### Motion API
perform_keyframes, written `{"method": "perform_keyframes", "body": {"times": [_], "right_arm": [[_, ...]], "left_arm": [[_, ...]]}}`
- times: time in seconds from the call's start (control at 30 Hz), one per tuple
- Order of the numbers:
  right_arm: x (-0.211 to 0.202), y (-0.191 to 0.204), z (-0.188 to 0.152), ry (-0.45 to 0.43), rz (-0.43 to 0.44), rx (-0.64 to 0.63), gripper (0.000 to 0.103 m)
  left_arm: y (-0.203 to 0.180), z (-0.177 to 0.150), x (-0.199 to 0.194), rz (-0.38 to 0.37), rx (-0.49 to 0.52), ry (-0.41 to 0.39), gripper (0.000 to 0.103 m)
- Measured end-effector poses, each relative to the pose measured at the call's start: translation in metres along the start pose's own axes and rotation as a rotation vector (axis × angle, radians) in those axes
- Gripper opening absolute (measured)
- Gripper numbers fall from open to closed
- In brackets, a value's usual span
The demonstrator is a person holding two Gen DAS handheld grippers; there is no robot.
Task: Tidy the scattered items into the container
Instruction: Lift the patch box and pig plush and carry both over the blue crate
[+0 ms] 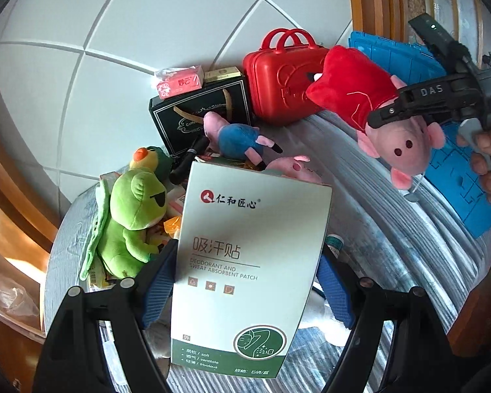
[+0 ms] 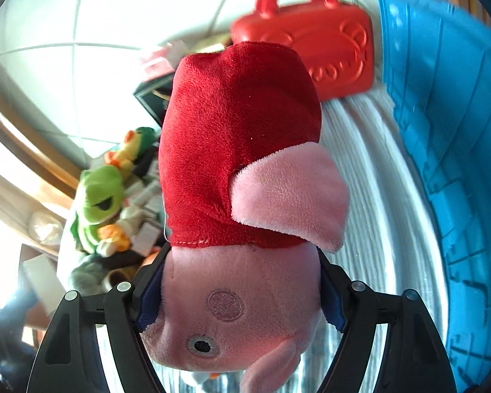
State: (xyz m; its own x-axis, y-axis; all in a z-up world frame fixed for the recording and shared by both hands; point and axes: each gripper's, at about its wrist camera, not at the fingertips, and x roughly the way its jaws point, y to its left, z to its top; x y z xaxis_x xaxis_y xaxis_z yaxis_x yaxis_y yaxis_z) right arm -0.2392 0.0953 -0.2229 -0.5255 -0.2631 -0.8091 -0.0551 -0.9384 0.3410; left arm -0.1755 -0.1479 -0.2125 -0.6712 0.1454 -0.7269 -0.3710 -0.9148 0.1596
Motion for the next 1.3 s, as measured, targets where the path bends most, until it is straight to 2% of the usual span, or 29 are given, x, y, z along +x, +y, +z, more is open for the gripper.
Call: {"method": "perform_keyframes", "body": {"times": [0.33, 0.47, 0.6, 0.9, 1.1, 1.3], "right_arm": [[-0.080, 0.048, -0.017, -0.035, 0.060, -0.073, 0.078], [-0.105, 0.058, -0.021, -0.057, 0.079, -0.080, 0.078], [-0.129, 0.064, -0.022, -0.081, 0.085, -0.094, 0.079], [-0.164, 0.057, -0.022, -0.099, 0.122, -0.143, 0.079], [-0.178, 0.044, -0.011, -0.095, 0.170, -0.186, 0.079], [-0.193, 0.027, 0.002, -0.101, 0.216, -0.219, 0.079]], "left_arm": [[0.015, 0.014, -0.031, 0.055, -0.079, -0.058, 0.080], [0.026, 0.021, -0.046, 0.064, -0.134, -0.081, 0.080], [0.028, 0.026, -0.061, 0.097, -0.143, -0.105, 0.080], [0.017, 0.048, -0.095, 0.160, -0.183, -0.146, 0.080], [0.000, 0.068, -0.114, 0.172, -0.235, -0.175, 0.080], [-0.025, 0.085, -0.123, 0.208, -0.245, -0.186, 0.080]]}}
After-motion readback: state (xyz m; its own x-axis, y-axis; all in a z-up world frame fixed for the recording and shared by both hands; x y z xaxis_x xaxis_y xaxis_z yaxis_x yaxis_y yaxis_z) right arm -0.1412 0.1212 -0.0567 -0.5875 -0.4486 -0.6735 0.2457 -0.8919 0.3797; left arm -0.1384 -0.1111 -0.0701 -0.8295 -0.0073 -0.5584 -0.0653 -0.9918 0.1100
